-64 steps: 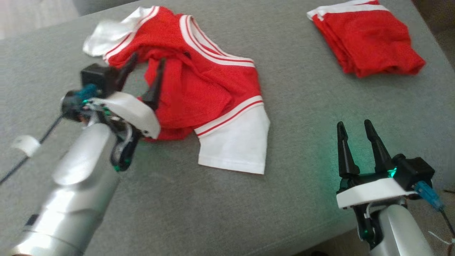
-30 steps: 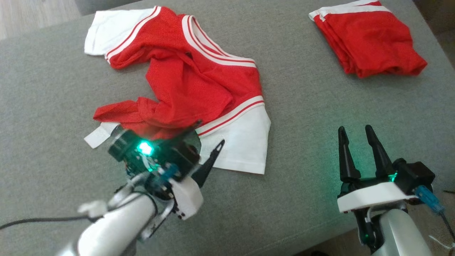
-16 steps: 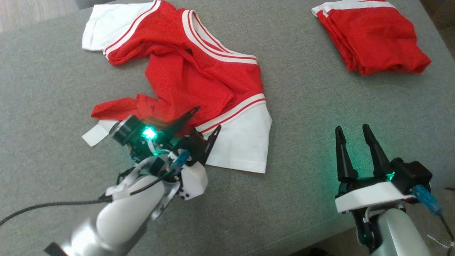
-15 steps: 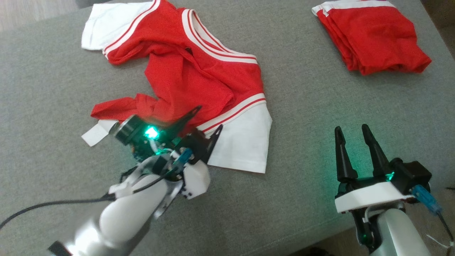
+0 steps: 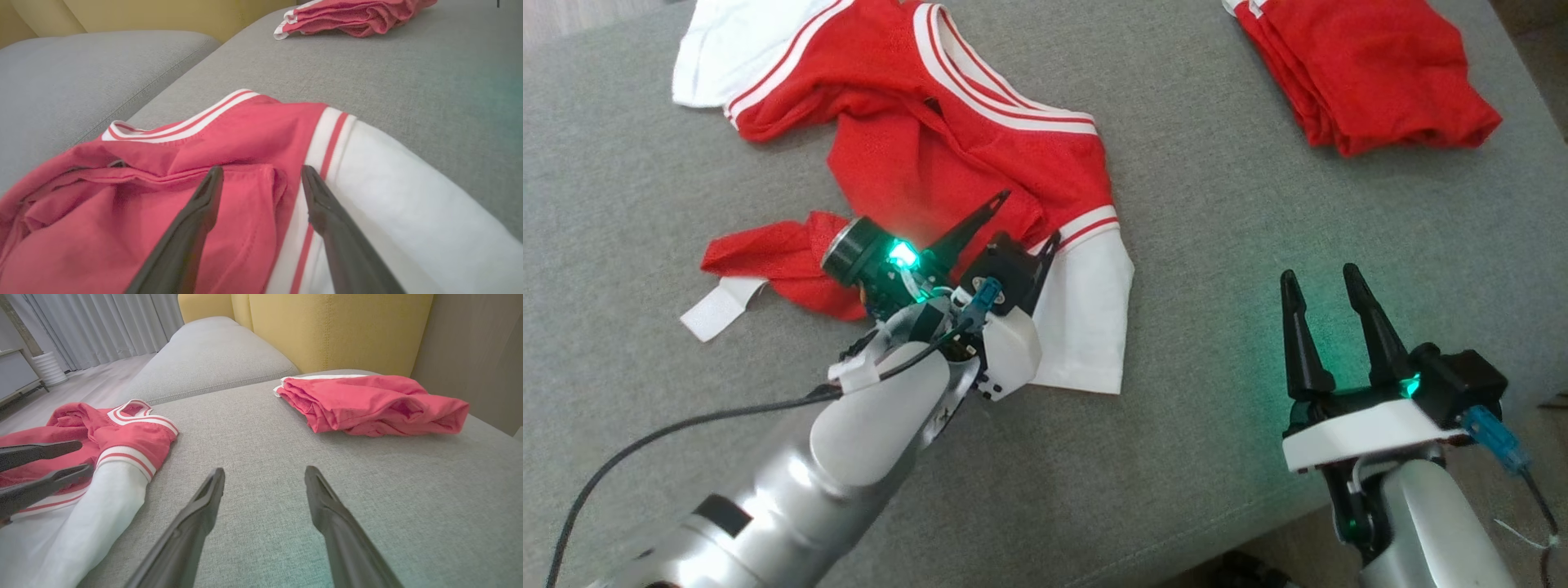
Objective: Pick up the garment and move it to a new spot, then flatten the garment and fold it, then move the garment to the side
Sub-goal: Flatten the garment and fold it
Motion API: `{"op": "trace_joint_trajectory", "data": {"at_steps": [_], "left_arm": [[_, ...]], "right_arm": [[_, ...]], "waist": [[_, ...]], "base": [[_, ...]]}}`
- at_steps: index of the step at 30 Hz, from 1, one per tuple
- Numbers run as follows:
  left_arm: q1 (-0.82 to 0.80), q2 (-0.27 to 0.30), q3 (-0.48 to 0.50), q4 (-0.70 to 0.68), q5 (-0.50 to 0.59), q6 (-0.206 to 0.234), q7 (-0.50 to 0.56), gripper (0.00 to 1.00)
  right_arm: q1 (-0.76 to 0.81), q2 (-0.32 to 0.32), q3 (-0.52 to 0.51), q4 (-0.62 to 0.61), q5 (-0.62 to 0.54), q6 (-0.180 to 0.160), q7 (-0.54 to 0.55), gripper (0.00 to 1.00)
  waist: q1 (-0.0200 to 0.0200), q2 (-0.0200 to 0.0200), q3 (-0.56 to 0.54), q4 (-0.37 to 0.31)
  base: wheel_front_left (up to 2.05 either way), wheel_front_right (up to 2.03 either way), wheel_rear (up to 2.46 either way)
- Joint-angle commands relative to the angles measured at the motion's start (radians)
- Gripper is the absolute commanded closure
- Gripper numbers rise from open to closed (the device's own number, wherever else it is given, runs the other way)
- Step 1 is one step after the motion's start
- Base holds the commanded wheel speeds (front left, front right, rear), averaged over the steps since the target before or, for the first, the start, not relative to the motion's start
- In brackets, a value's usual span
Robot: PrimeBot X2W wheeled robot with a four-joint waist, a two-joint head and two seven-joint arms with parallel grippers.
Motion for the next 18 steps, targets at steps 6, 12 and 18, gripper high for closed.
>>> {"op": "trace_joint_trajectory", "data": {"at_steps": [6,12,18], "left_arm": [[-0.056,-0.009,0.026,0.032,-0.015,-0.006,-0.027,1.00],[-0.055,-0.017,0.044,0.047,-0.047,-0.009,-0.059,1.00],[0.008,-0.025,0.159,-0.147,-0.200,-0.017,-0.109,1.00]], "right_arm": [[-0.014,-0.006,0.019,-0.028,0.008,-0.001,-0.011,0.00],[-0.007,-0.006,0.008,-0.026,0.004,-0.001,-0.011,0.00],[0.019,-0.006,-0.016,-0.023,0.000,-0.001,-0.011,0.00]], "waist": [[-0.0001,0.0000,0.000,-0.003],[-0.0001,0.0000,-0.014,0.009],[-0.0001,0.0000,-0.052,0.038]], "base": [[0.00,0.00,0.00],[0.00,0.00,0.00],[0.00,0.00,0.00]]}}
